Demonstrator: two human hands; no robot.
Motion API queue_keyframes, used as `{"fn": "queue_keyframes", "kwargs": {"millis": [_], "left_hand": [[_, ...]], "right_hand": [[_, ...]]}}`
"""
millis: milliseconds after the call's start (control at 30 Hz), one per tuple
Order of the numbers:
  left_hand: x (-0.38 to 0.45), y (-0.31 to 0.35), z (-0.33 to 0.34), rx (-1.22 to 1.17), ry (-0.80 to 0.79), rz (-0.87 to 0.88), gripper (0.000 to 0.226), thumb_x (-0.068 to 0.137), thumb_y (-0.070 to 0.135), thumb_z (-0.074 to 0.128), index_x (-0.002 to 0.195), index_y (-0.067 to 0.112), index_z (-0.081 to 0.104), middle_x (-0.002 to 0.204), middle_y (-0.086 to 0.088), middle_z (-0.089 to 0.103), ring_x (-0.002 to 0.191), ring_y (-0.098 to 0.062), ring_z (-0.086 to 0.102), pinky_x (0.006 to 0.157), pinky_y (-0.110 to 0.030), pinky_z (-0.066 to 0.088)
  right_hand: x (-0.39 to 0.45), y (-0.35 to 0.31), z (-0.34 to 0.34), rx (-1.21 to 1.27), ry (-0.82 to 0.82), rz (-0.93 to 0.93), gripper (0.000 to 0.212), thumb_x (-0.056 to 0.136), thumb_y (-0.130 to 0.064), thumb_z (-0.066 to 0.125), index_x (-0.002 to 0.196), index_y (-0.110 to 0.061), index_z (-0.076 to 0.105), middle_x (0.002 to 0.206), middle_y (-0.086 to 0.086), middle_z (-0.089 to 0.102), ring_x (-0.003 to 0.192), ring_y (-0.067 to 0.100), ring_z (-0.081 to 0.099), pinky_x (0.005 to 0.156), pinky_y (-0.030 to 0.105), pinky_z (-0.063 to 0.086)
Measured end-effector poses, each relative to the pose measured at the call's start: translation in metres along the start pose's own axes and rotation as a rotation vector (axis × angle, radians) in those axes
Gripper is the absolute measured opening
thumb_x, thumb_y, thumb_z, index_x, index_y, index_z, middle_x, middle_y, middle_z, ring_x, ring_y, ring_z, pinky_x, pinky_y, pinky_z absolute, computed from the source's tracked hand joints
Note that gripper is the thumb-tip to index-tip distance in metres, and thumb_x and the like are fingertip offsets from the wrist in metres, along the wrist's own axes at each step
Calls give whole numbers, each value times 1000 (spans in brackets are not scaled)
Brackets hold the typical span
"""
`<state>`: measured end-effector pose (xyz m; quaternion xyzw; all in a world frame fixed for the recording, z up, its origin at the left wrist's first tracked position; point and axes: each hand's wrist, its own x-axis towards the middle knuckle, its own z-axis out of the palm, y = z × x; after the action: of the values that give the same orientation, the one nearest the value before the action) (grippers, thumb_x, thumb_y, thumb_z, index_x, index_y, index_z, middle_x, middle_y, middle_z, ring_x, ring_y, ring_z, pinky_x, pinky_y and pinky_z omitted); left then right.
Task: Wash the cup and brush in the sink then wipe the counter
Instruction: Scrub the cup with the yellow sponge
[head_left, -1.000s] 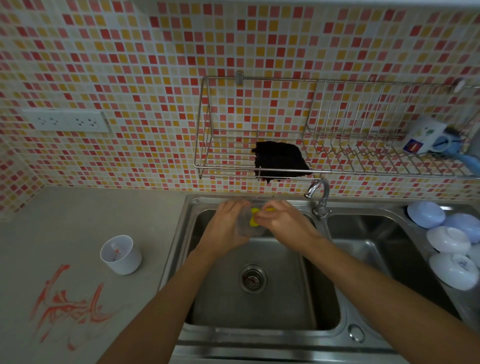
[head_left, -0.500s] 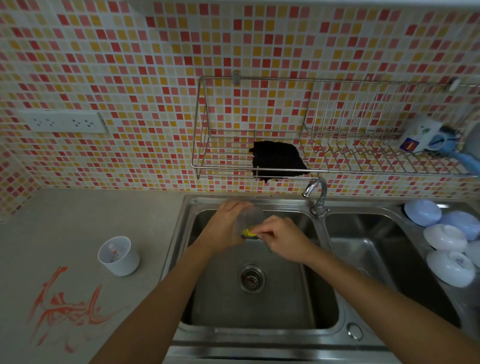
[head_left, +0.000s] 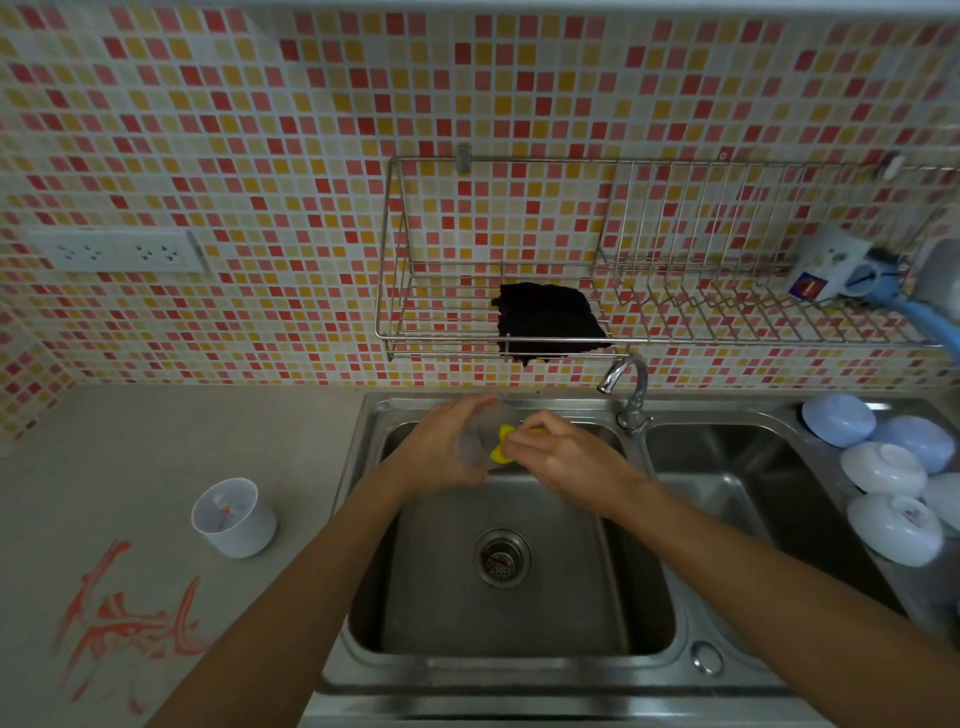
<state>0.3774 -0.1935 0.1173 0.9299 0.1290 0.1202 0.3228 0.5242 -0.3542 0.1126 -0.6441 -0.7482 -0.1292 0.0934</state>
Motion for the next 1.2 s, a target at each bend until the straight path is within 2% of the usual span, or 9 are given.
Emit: {"fn": "queue_keyframes", "kwargs": {"millis": [233, 367, 467, 567, 667, 833, 1033, 1100, 1200], "left_hand": [[-7, 4, 11, -102, 149, -109, 91, 51, 49, 87, 124, 25, 37, 125, 10, 50, 118, -9, 47, 97, -25, 42], [-8, 3, 10, -27, 195, -33, 85, 55, 36, 89, 125, 15, 45, 124, 1, 45, 112, -8, 48, 88, -2, 37], [-7, 2, 5, 25, 157, 17, 84, 57, 30, 87, 129, 14, 46, 126, 1, 46, 115, -9, 47, 95, -15, 42], [-6, 5, 3, 54, 69, 15, 83, 57, 27, 87, 130, 17, 48, 124, 4, 46, 111, -4, 45, 88, -4, 37], [-4, 10, 6, 15, 8, -7, 85, 57, 27, 88, 131, 19, 48, 124, 6, 47, 111, -3, 44, 83, 3, 30], [-1, 14, 1, -68, 13, -37, 84, 59, 27, 89, 131, 24, 46, 126, 9, 45, 111, -1, 41, 83, 4, 30], [-1, 6, 0, -26, -37, -49, 90, 55, 31, 88, 134, 20, 46, 129, 6, 45, 117, -9, 45, 100, -27, 42], [-1, 7, 1, -24, -80, -44, 90, 56, 31, 88, 135, 22, 46, 129, 7, 45, 119, -9, 45, 100, -24, 38], [0, 14, 2, -51, -109, -45, 86, 58, 32, 88, 133, 28, 46, 130, 9, 45, 118, -6, 44, 101, -24, 38]], "right_hand": [[-1, -18, -11, 66, 100, 53, 42, 75, 5, 66, 113, -13, 65, 114, -3, 66, 104, 24, 55, 87, 28, 51], [7, -36, -18, 480, 55, 353, 31, 91, -8, 57, 120, -16, 64, 113, 2, 67, 105, 18, 56, 92, 25, 45], [13, -30, -20, 645, -32, 459, 28, 94, -14, 55, 119, -20, 66, 108, 1, 68, 95, 9, 60, 84, 20, 45], [10, -17, -18, 385, -145, 255, 28, 87, -13, 65, 112, -24, 69, 98, -4, 68, 95, 8, 51, 82, 26, 48], [10, -7, -25, -16, -100, 39, 37, 58, -14, 86, 90, -27, 74, 86, -10, 68, 90, 14, 55, 69, 30, 51], [5, -2, -22, -45, 95, 37, 35, 64, -7, 81, 97, -16, 73, 97, -6, 71, 94, 23, 58, 71, 33, 51], [-2, -23, -19, 670, -38, 519, 24, 92, -14, 59, 111, -22, 70, 89, -11, 57, 85, 10, 58, 77, 22, 46], [-3, -17, -21, 630, -109, 426, 25, 92, -13, 59, 112, -23, 70, 94, -8, 61, 89, 9, 58, 77, 20, 47], [1, -1, -20, 265, -138, 144, 34, 79, -4, 70, 108, -21, 70, 102, -5, 70, 99, 14, 51, 82, 31, 50]]}}
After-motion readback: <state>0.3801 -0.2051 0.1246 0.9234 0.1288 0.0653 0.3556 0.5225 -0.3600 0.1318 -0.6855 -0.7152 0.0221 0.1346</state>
